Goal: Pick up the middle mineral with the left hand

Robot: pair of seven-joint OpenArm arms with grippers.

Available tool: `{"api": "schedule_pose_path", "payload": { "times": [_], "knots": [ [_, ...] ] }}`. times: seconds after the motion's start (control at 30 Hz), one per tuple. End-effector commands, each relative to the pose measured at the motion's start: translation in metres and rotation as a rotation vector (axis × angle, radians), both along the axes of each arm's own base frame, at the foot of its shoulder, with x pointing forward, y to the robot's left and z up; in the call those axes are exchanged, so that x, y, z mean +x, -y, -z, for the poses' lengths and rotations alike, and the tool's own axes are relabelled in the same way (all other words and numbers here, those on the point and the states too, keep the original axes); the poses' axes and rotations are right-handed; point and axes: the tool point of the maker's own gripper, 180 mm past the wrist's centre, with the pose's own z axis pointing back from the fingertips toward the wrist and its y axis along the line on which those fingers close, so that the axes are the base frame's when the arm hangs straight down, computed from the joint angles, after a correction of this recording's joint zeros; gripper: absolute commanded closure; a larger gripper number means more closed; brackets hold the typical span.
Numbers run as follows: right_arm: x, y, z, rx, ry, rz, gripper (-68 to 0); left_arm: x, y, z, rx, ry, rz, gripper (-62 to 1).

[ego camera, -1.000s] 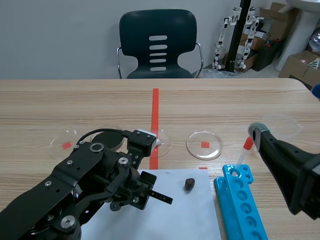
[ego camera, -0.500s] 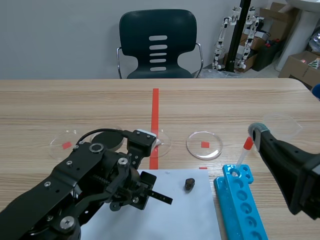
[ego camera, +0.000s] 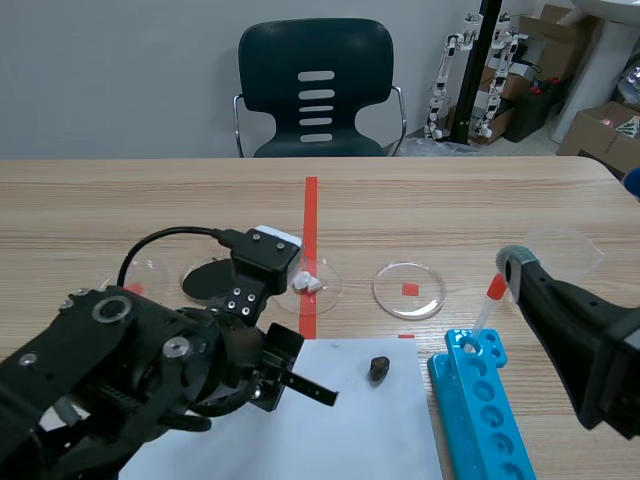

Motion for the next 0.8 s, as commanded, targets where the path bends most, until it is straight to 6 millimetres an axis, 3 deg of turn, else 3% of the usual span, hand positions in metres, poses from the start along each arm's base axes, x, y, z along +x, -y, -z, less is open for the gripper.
{"api": "schedule_pose_path", "payload": {
  "times": [0.0,0.47,0.77],
  "knots": [
    [0.003,-0.003,-0.011,0.013,0.038,-0.006,-67.9,0.0,0.0,-0.011,-0.014,0.046,0.011,-11.3],
    [0.003,-0.003,-0.011,0.013,0.038,-0.006,-67.9,-0.029,0.002,-0.095,-0.18,0.368,0.126,-11.3],
    [0.003,-0.003,-0.011,0.013,0.038,-0.006,-67.9,-0.059,0.013,-0.131,-0.3,0.504,0.217,-11.3]
  ]
}}
